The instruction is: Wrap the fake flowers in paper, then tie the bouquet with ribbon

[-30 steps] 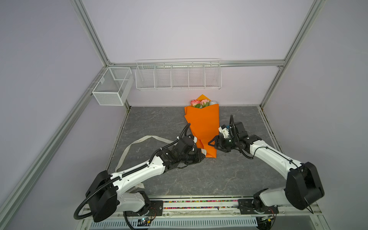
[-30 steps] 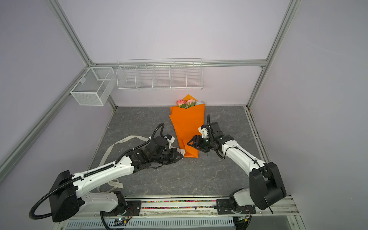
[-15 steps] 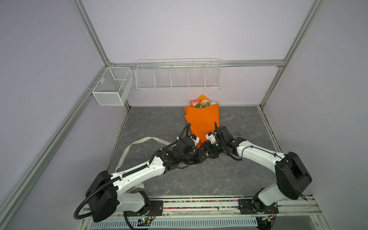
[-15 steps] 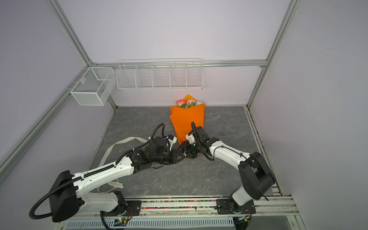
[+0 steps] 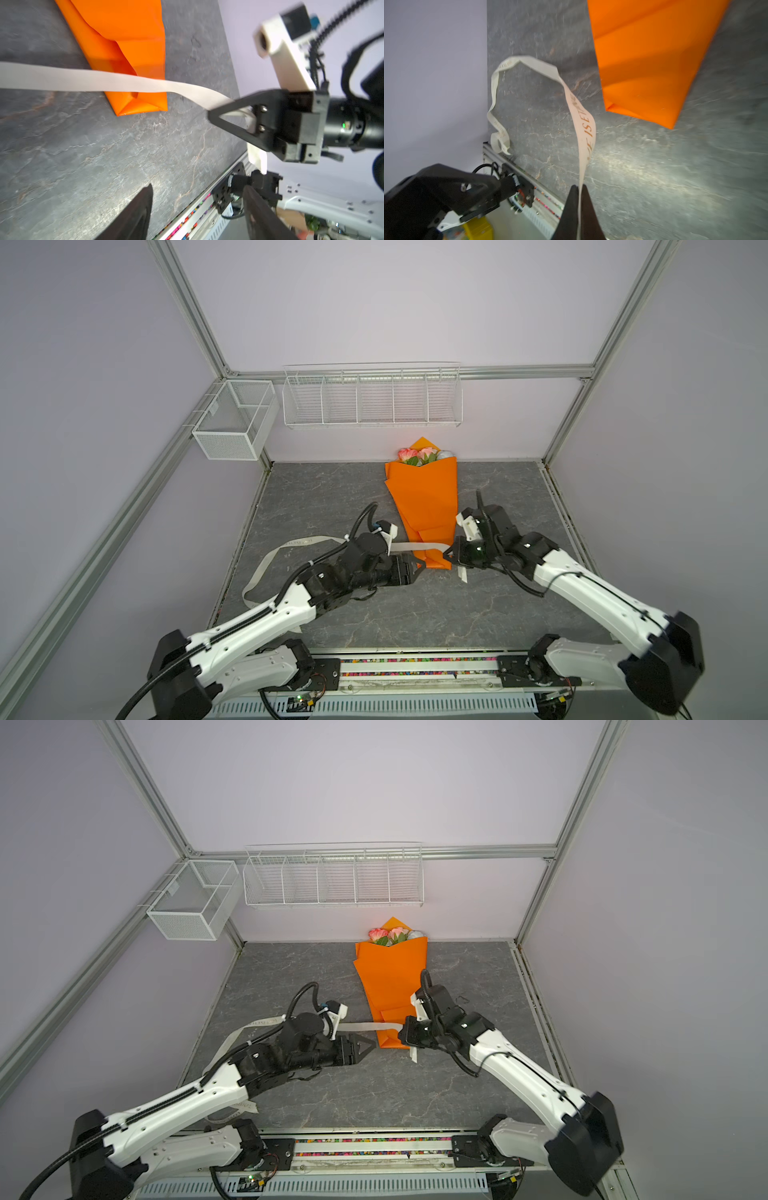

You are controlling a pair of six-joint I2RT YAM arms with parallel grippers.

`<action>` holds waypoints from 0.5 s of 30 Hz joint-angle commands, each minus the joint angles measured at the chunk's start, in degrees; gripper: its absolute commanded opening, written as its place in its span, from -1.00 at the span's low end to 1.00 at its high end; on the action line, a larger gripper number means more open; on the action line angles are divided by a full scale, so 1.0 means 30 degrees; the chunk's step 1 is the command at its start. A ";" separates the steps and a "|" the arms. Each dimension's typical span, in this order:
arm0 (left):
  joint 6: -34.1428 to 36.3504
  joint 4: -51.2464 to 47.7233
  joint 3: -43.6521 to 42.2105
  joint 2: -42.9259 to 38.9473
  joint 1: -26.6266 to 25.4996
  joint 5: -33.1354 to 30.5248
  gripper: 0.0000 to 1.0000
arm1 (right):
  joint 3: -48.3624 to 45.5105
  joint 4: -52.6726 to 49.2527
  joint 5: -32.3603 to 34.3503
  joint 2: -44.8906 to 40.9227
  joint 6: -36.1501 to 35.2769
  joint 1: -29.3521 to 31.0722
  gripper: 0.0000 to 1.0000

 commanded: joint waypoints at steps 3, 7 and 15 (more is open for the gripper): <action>-0.0891 -0.3273 -0.1951 -0.3483 0.1614 -0.3554 0.58 | 0.0894 -0.7484 0.8513 -0.4057 -0.1931 -0.1644 -0.87; -0.2279 -0.5473 -0.2651 -0.4349 0.4423 -0.3115 0.59 | 0.1707 -0.8691 1.0468 -0.4923 -0.4007 -0.5156 -0.87; -0.3194 -0.6582 -0.4045 -0.2389 0.9808 -0.1049 0.81 | 0.2602 -0.7383 0.4688 -0.1365 -0.7334 -1.8099 -0.87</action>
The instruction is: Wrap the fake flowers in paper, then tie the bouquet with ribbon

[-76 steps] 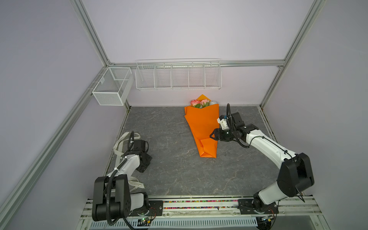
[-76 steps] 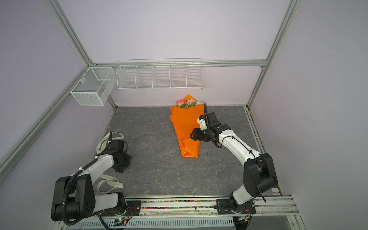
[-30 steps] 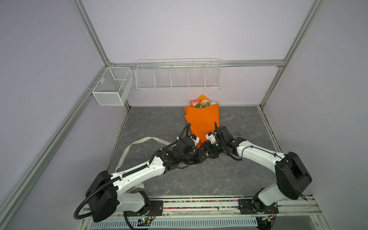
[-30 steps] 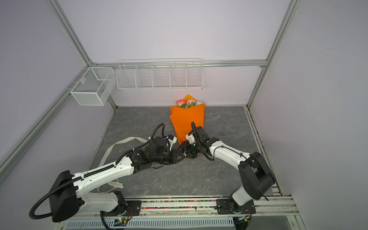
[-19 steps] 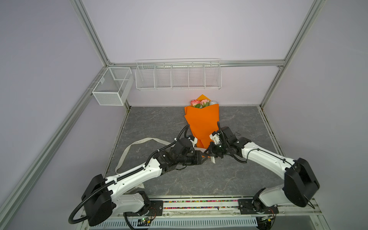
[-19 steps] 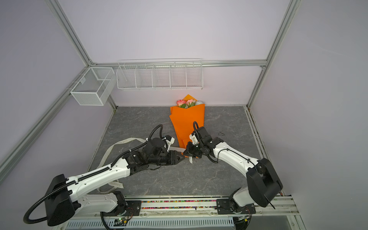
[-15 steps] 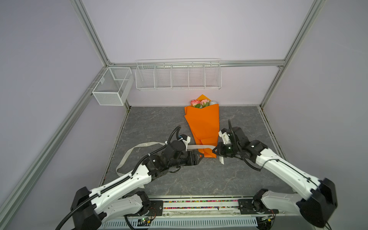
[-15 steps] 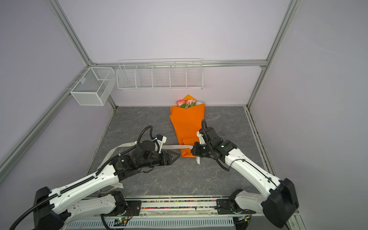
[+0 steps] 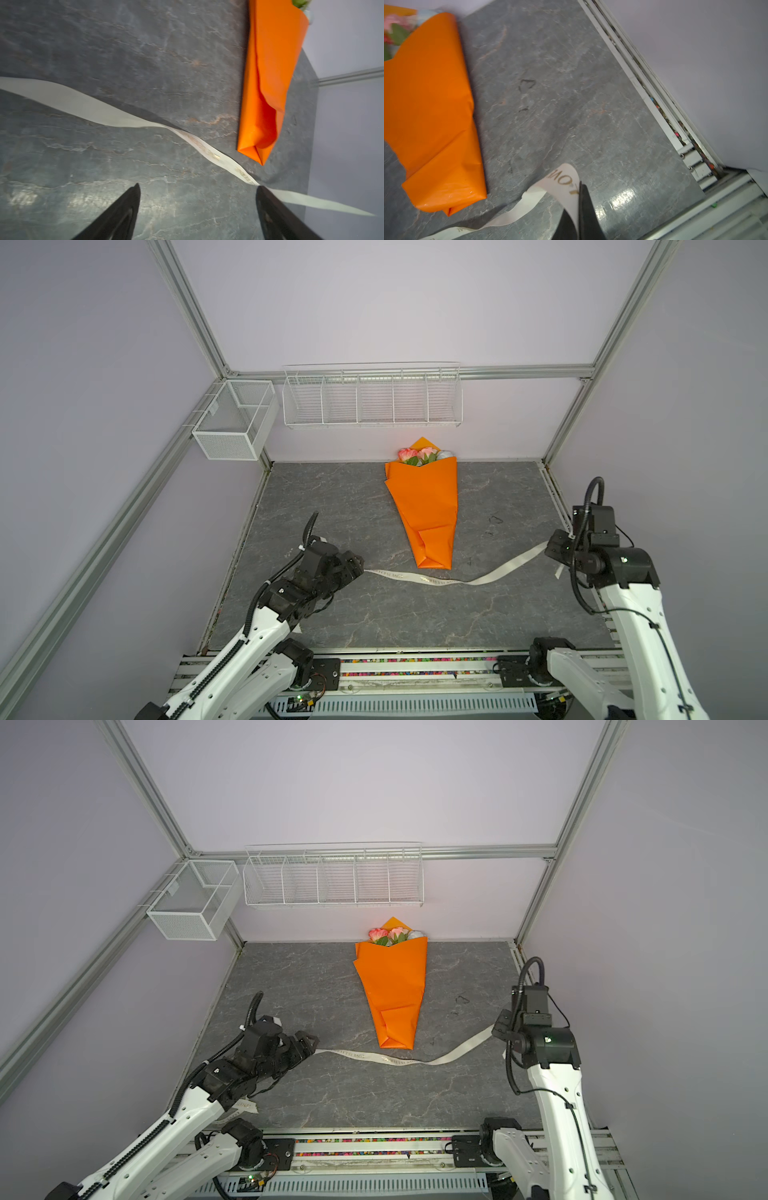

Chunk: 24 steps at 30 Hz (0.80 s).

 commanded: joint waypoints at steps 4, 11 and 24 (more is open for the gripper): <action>-0.1305 -0.0698 -0.1974 0.0954 0.4179 0.1494 0.85 | 0.1192 0.1036 -0.4575 0.3153 -0.0458 -0.4702 -0.87; -0.0417 0.1597 -0.3179 0.2017 0.8317 0.2367 0.94 | 0.0660 0.3089 -0.3133 0.4343 0.0291 -0.4929 -0.87; -0.0553 -0.4056 -0.1342 0.4233 0.8636 -0.1743 0.90 | 0.2083 0.3692 -0.2016 0.5740 -0.0065 -0.5778 -0.87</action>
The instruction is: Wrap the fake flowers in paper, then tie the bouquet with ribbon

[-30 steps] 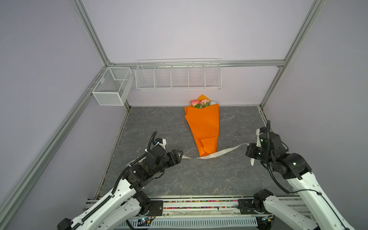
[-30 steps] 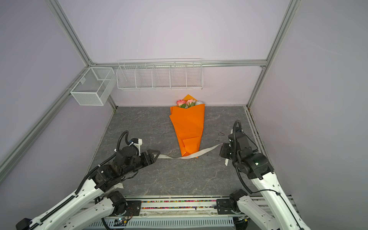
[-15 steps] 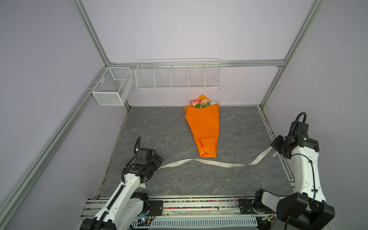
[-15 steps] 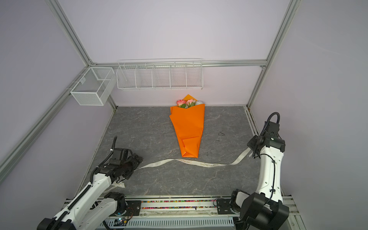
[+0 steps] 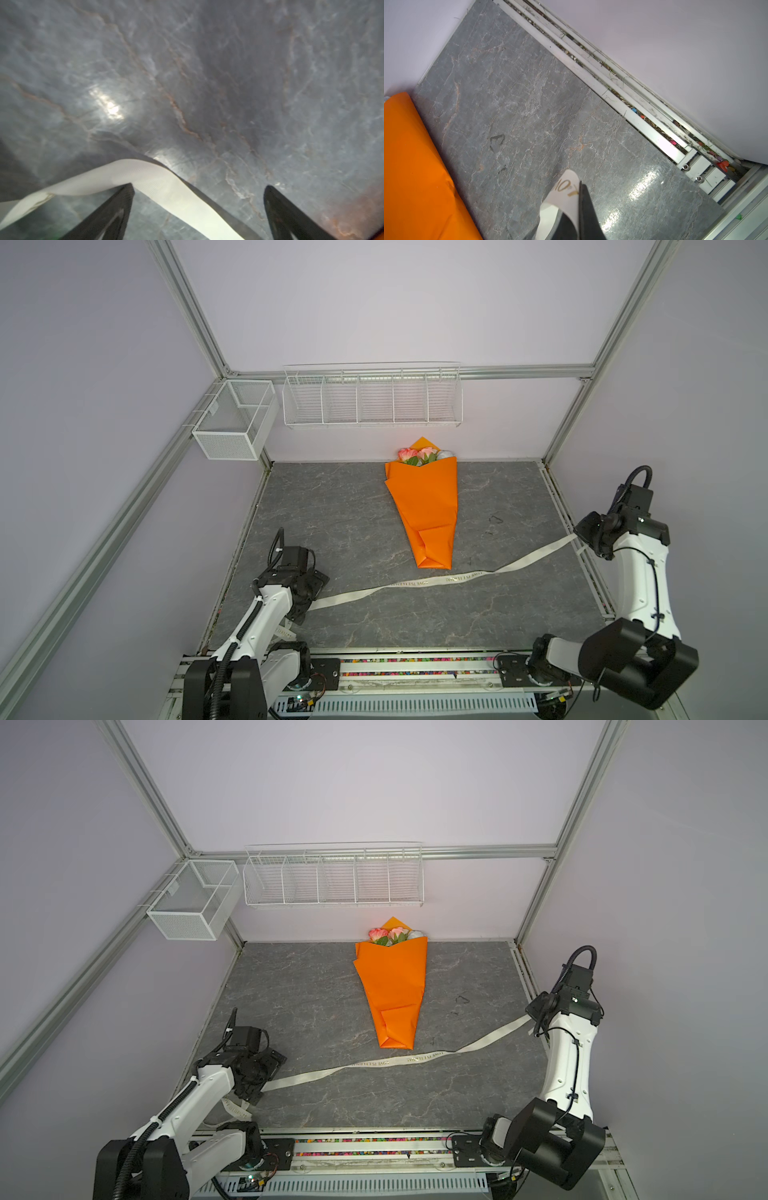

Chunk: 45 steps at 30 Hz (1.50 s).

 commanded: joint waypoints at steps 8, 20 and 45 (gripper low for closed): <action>0.2640 0.2994 0.1580 0.1354 0.0115 -0.0657 0.69 | 0.0207 0.0457 0.1016 0.0205 -0.0262 -0.0169 -0.87; 0.5170 0.6991 0.7191 1.0458 -0.0429 0.3815 0.61 | 0.0090 0.0341 0.1247 0.0065 -0.0424 -0.0329 -0.87; 0.7076 -0.0623 0.9010 0.6509 0.1594 -0.1280 0.48 | 0.0236 0.0655 -0.0050 0.0365 -0.1551 0.0586 -0.87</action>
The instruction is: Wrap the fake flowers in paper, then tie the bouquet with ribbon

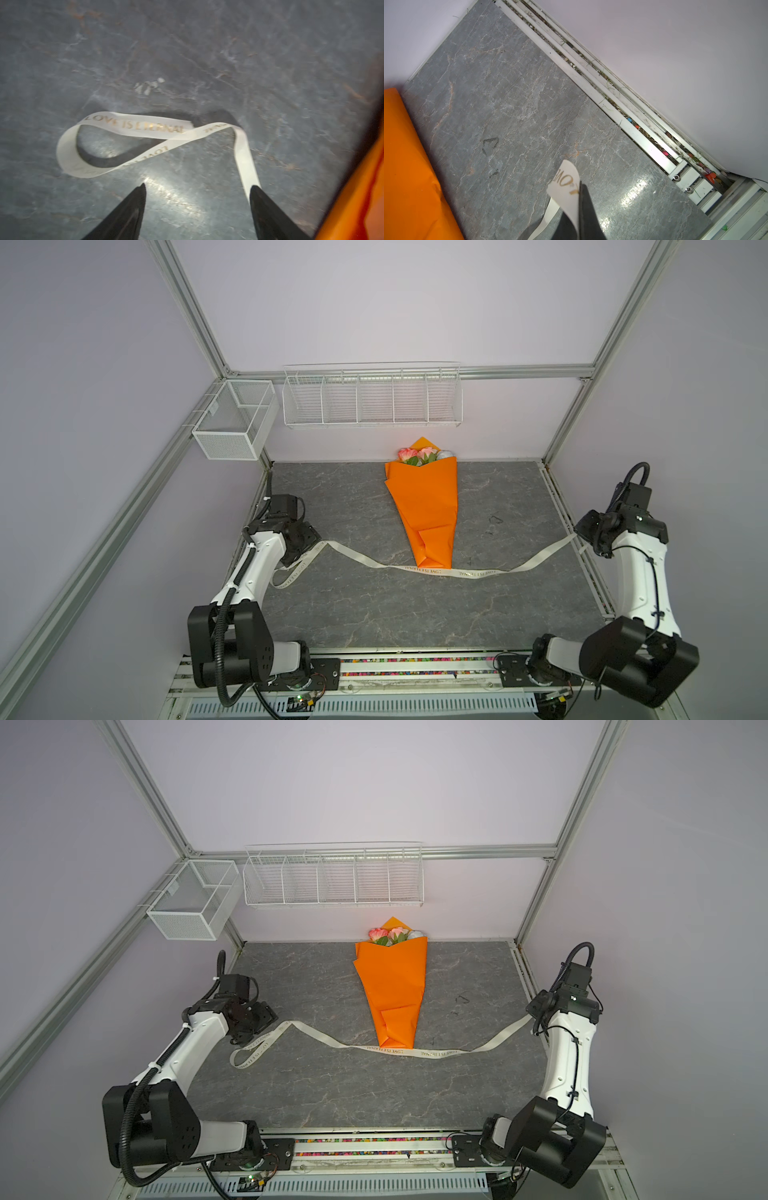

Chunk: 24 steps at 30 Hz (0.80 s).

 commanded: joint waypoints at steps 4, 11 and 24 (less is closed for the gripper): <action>-0.0264 -0.0196 0.0972 0.2279 0.0302 -0.1645 0.36 | 0.0265 0.0233 -0.0651 0.0149 -0.0465 0.0371 -0.87; -0.0532 0.0517 0.2343 0.5668 0.0821 -0.1086 0.21 | 0.0176 0.0261 -0.0724 0.0017 -0.0403 0.0552 -0.87; -0.0106 0.1185 0.2330 0.7993 0.0845 -0.1183 -0.22 | 0.0324 0.0116 -0.0703 0.0037 -0.0356 0.0572 -0.87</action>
